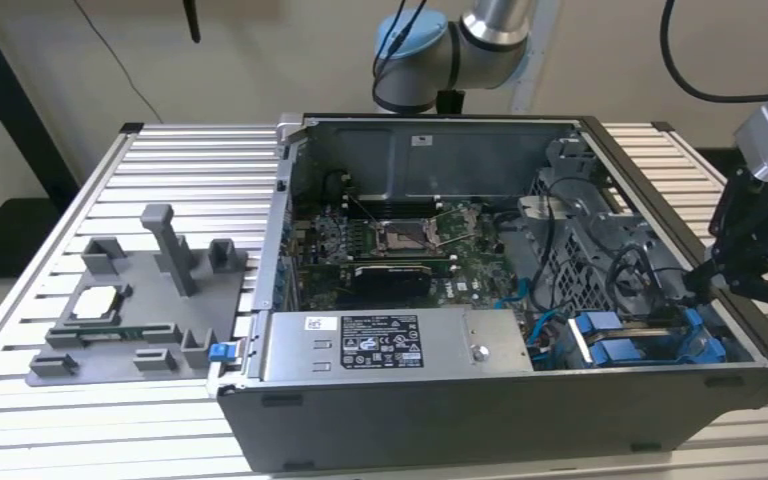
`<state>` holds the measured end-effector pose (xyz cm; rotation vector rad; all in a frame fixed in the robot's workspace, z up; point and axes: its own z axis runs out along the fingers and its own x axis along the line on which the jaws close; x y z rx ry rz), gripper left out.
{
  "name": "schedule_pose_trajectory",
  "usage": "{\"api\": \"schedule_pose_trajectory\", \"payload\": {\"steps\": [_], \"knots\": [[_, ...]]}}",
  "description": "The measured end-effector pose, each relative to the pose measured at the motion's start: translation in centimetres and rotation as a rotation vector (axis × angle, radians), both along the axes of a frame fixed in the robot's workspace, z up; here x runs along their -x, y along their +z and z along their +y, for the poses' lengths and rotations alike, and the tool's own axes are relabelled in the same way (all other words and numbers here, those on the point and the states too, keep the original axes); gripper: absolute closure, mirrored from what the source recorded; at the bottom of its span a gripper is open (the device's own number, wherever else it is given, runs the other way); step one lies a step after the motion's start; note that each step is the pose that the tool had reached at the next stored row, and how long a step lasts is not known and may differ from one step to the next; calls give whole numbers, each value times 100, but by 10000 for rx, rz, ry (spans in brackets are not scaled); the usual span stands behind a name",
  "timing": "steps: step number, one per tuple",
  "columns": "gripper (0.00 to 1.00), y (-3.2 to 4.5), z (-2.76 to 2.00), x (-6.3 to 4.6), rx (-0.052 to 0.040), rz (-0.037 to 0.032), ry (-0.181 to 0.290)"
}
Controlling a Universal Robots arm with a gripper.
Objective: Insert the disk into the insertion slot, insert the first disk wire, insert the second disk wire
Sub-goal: 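Insert the first disk wire, then insert the second disk wire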
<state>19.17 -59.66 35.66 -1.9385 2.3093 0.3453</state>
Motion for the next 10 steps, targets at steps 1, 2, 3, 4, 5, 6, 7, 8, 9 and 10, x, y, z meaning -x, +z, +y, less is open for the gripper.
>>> {"api": "schedule_pose_trajectory", "payload": {"steps": [1, 2, 3, 4, 5, 6, 7, 8, 9, 10], "knots": [[100, 0, 0, 2, 0, 0, -3], [100, -1, -1, 3, -1, 0, -6], [100, -1, -1, 5, -1, 1, -11], [100, -1, -2, 7, -3, 1, -18], [100, 0, -2, 9, -4, 0, -24], [100, 2, -3, 11, -5, 1, -31], [100, 7, -3, 12, -3, 0, -37], [100, 13, -3, 13, -3, 0, -43], [100, 18, -3, 15, -4, 0, -49], [100, 25, -3, 17, -5, 1, -56]]}}
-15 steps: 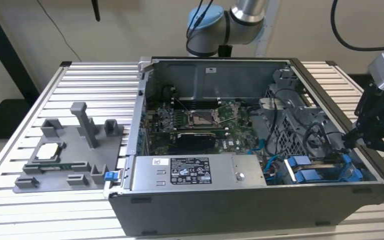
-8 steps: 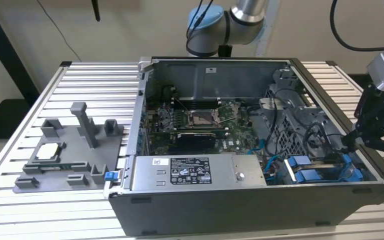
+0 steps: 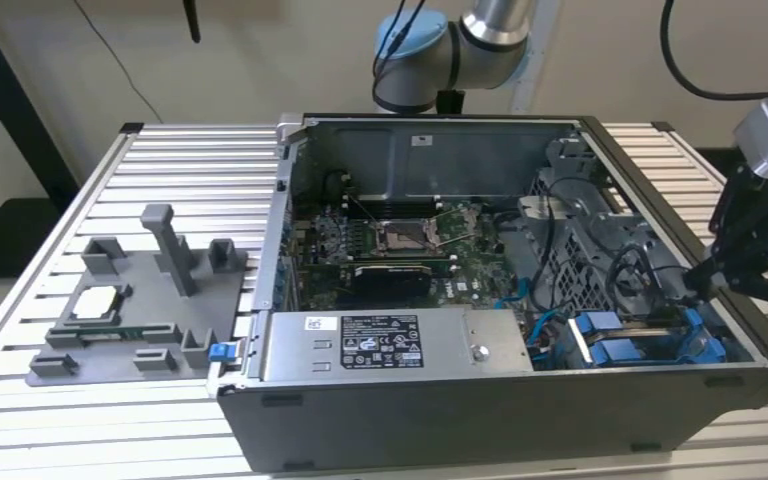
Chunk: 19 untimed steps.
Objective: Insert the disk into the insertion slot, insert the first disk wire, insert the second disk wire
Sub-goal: 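Insert the second disk wire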
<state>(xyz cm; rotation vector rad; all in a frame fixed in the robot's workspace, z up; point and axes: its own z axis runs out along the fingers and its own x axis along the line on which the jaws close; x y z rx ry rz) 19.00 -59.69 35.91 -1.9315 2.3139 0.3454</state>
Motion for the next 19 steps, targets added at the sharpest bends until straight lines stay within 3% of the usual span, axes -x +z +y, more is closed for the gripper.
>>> {"api": "schedule_pose_trajectory", "payload": {"steps": [6, 7, 15, 19], "knots": [[100, 34, -17, 4, 1, -1, -15], [0, 36, -28, 4, 0, -1, -16], [0, -5, -64, -51, -6, 0, -16], [0, -26, -139, -92, -112, -1, -16]]}}
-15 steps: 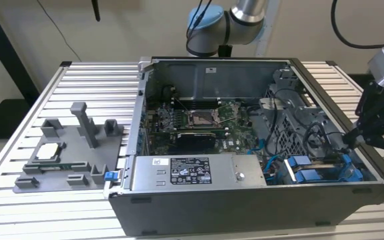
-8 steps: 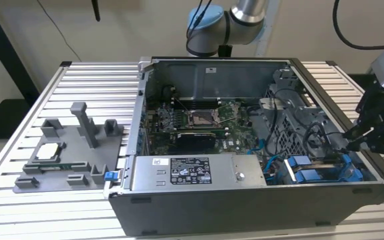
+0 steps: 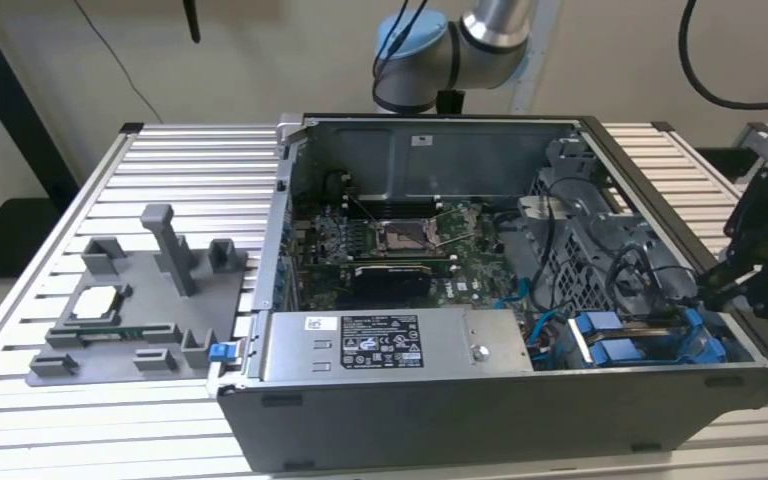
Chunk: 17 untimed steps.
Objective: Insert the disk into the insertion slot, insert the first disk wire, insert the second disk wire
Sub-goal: 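Insert the second disk wire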
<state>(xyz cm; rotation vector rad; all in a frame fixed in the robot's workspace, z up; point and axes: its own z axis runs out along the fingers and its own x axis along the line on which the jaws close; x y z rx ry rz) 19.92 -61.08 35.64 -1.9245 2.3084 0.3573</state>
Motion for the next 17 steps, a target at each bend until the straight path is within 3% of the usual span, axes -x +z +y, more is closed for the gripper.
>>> {"api": "schedule_pose_trajectory", "payload": {"steps": [2, 8, 10, 13, 17], "knots": [[0, -8, -20, -17, -187, 1, 0], [0, -24, -29, -28, -1139, -2, -115], [0, -33, -29, -28, -1381, -6, -211], [0, -57, -36, -28, -1554, -16, -374], [0, -101, -108, -28, -1611, -20, -440]]}}
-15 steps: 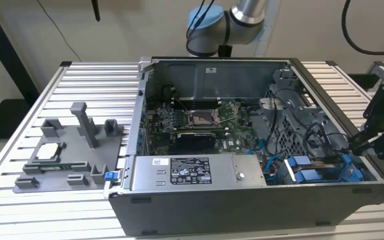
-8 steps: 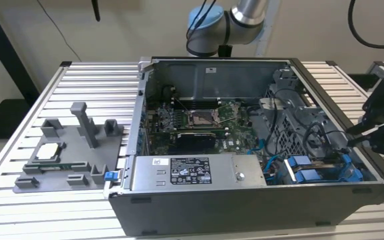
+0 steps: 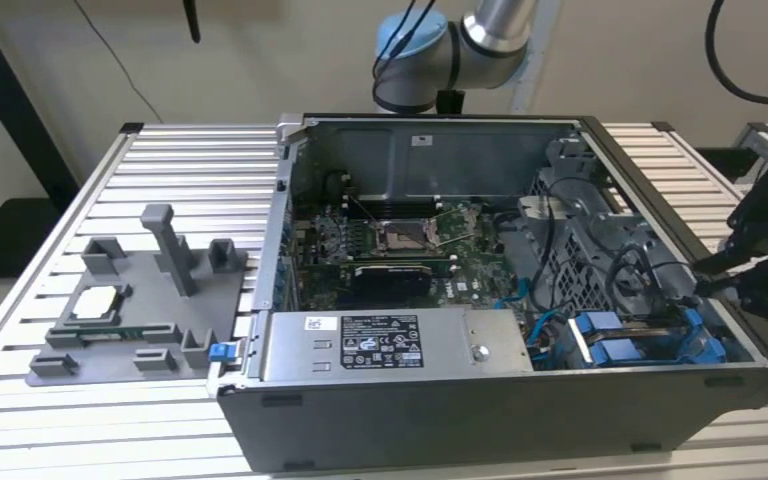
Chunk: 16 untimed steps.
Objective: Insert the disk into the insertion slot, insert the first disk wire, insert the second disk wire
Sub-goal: 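Insert the second disk wire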
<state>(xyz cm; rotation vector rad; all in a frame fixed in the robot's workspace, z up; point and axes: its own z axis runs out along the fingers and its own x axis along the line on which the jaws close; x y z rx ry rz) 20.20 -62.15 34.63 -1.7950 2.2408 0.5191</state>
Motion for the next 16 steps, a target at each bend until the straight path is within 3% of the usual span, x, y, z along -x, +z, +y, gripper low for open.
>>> {"api": "schedule_pose_trajectory", "payload": {"steps": [1, 2, 5, 10, 14, 16], "knots": [[0, -17, -7, 0, -19, 0, -37], [100, -32, -11, 0, -38, 0, -83], [100, -57, -19, 0, -127, -1, -234], [100, -65, -59, 1, -399, 4, -317], [100, 24, -68, 32, -559, 6, -349], [100, 45, -70, 50, -673, 43, -362]]}}
